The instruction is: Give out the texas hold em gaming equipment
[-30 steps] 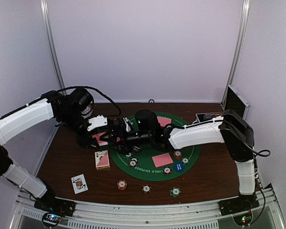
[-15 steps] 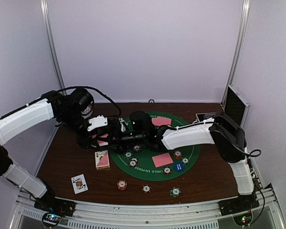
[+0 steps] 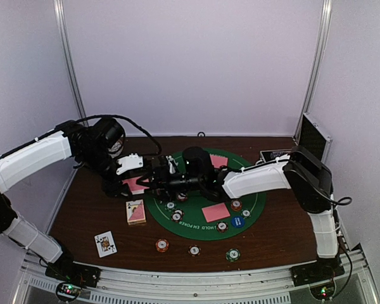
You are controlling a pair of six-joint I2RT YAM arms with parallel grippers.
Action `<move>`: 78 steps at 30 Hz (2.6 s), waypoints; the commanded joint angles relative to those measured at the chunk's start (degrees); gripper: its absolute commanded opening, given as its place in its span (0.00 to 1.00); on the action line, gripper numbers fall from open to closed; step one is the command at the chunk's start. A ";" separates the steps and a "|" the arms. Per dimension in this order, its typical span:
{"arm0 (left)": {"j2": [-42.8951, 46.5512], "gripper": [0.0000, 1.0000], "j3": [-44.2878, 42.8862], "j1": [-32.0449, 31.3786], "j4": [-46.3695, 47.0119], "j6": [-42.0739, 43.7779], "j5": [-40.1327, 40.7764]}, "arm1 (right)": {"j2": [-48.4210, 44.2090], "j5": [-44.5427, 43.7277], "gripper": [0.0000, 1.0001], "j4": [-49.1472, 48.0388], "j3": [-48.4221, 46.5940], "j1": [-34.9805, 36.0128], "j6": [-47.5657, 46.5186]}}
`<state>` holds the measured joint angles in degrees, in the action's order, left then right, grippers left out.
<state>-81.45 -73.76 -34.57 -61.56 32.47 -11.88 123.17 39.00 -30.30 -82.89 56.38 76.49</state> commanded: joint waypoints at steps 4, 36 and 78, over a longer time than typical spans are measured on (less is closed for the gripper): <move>1.16 0.22 -0.39 0.20 1.07 0.82 -0.42 | -3.29 1.13 0.46 1.15 2.74 -0.83 -0.48; 1.20 0.22 1.16 0.20 1.10 1.69 0.93 | -12.28 3.71 0.00 4.38 7.58 -2.86 -1.82; 0.83 0.22 -0.07 0.20 0.40 1.71 0.37 | -32.75 -0.97 0.00 28.49 39.85 -20.32 -20.40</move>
<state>-81.43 -72.75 -34.57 -61.54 33.54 -10.39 89.14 41.65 -5.28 -40.91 35.64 59.16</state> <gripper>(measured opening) 0.656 0.018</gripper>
